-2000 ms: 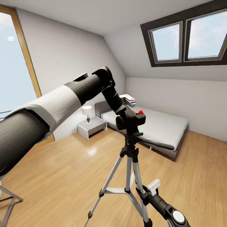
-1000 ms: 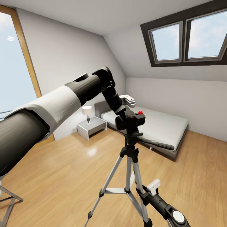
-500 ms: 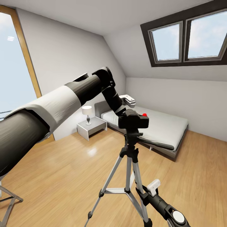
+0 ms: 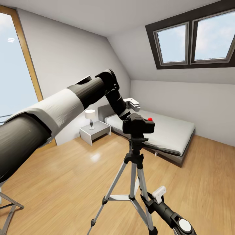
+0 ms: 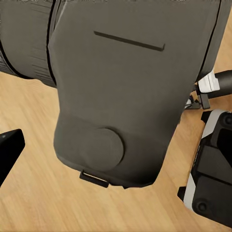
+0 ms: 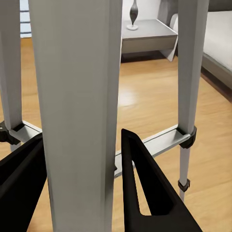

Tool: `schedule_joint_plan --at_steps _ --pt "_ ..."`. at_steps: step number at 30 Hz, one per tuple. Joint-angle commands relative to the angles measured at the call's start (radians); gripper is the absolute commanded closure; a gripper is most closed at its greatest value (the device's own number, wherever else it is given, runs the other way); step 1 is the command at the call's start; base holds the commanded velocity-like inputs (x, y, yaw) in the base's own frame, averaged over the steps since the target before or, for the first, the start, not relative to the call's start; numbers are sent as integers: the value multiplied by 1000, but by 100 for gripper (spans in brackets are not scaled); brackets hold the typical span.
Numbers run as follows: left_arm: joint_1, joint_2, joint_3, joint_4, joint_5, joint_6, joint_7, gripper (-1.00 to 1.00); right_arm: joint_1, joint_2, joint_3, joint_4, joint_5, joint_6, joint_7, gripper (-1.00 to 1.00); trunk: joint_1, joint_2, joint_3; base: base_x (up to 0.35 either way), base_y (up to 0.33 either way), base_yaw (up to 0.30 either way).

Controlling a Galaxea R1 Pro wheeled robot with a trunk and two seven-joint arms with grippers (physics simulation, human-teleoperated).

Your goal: Attach the digital camera to the camera tripod in the bedroom.

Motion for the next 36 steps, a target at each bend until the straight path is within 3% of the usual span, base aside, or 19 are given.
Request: schedule_joint_plan --at_steps 1,11,14,18,22,24,27,28,31,36 --pt "-1 0 -1 0 -6 10 -7 -100 0 -1 4 75 14 -5 0 100 1 0 -1 0 0 0" --pt "-1 0 1 0 -6 10 5 -100 0 -1 4 75 14 -5 0 100 1 0 -1 0 0 0" --pt "-1 0 2 -2 -6 10 34 -100 0 -1 4 75 14 -5 0 100 1 0 -1 0 0 0" --pt "-1 0 26 -16 -6 11 120 -100 0 -1 4 75 14 -5 0 100 1 0 -1 0 0 0" --pt "-1 0 117 -71 -6 12 213 -100 0 -1 4 75 14 -5 0 100 1 0 -1 0 0 0" --pt "-1 0 235 -129 -6 14 273 -100 0 -1 4 75 14 -5 0 100 1 0 -1 0 0 0" --pt "-1 0 325 -166 -7 15 297 -100 0 -1 4 75 14 -5 0 100 1 0 -1 0 0 0" --pt "-1 8 372 -187 -7 15 307 -100 0 -1 4 75 14 -5 0 100 1 0 -1 0 0 0" --pt "-1 25 418 -216 -8 16 315 -100 0 -1 4 75 14 -5 0 100 1 0 -1 0 0 0" --pt "-1 69 456 -269 -8 17 322 -100 0 -1 4 75 14 -5 0 100 1 0 -1 0 0 0"
